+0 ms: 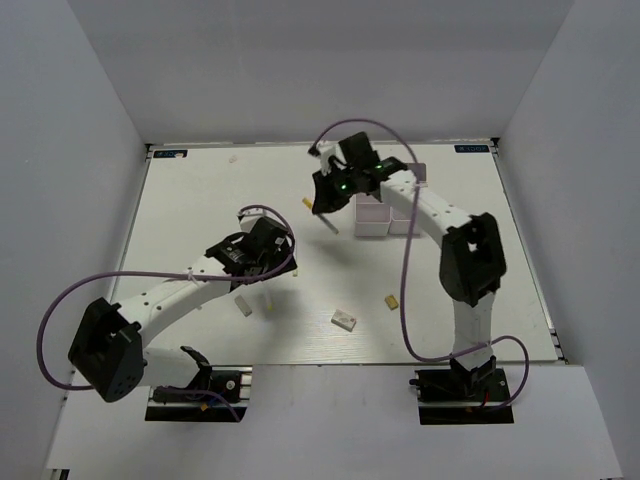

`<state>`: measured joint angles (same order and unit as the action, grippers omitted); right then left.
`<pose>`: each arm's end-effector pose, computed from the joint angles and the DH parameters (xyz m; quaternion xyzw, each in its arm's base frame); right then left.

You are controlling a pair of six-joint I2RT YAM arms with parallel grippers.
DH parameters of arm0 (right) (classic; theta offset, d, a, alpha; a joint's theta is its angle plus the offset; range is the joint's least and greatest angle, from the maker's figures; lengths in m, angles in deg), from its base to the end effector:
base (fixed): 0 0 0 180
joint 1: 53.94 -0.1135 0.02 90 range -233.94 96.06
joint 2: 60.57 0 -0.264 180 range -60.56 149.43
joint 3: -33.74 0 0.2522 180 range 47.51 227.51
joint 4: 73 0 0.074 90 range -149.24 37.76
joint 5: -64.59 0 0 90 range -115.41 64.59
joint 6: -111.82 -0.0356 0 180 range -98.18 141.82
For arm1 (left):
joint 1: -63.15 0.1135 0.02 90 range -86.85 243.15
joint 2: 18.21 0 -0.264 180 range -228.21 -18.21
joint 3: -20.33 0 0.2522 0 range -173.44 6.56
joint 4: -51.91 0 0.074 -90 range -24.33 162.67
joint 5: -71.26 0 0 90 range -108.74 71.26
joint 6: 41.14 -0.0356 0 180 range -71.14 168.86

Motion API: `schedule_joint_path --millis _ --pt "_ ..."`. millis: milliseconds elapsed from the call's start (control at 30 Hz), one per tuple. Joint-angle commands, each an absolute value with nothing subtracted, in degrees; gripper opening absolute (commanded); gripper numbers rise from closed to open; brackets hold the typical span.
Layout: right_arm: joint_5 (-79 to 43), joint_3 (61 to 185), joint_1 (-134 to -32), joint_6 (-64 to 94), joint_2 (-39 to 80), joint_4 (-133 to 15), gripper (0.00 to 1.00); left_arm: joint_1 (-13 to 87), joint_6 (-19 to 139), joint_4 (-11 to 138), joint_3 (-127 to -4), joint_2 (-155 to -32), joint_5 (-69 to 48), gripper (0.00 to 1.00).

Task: Sort the stationery into containers
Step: Place the pen in the storage box.

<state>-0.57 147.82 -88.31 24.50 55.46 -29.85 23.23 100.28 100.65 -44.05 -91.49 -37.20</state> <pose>0.3737 0.2737 0.2668 -0.3646 0.8297 0.2930 0.3045 0.1997 -0.1524 0.2363 -0.1394 0.9387 -0.0891 0.3024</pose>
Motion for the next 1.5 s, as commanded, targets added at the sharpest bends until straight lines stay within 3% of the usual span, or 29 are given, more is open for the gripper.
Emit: schedule_joint_path --millis 0,100,233,500,800,1200,1300,1467 --pt "9.22 145.78 -85.60 26.39 46.25 -35.59 0.00 23.77 96.51 95.48 -45.56 -91.86 -35.53 0.78" --pt "10.88 141.84 -82.42 26.12 43.50 -41.03 0.00 24.30 94.93 91.61 -44.42 -91.86 -35.00 0.78" --pt "21.14 139.00 -76.03 34.97 41.48 -45.52 0.00 26.05 93.25 90.19 -44.41 -94.14 -34.47 0.86" --pt "35.92 142.60 -68.89 53.77 48.41 -44.30 0.00 28.26 91.84 89.14 -46.61 -98.19 -31.92 0.86" --pt "39.28 143.83 -65.81 66.19 53.42 -45.43 0.00 29.40 91.84 88.62 -46.08 -98.19 -30.87 0.86" --pt "35.86 142.78 -63.35 70.07 57.29 -48.25 0.00 29.93 91.84 88.61 -47.93 -101.00 -29.82 0.86" --pt "35.33 142.95 -63.00 70.60 58.00 -48.17 0.07 30.45 91.84 88.61 -49.41 -102.50 -29.82 0.87" --pt "37.26 143.57 -62.47 71.83 58.00 -46.06 0.33 31.07 91.84 88.61 -50.74 -104.87 -29.82 0.87"
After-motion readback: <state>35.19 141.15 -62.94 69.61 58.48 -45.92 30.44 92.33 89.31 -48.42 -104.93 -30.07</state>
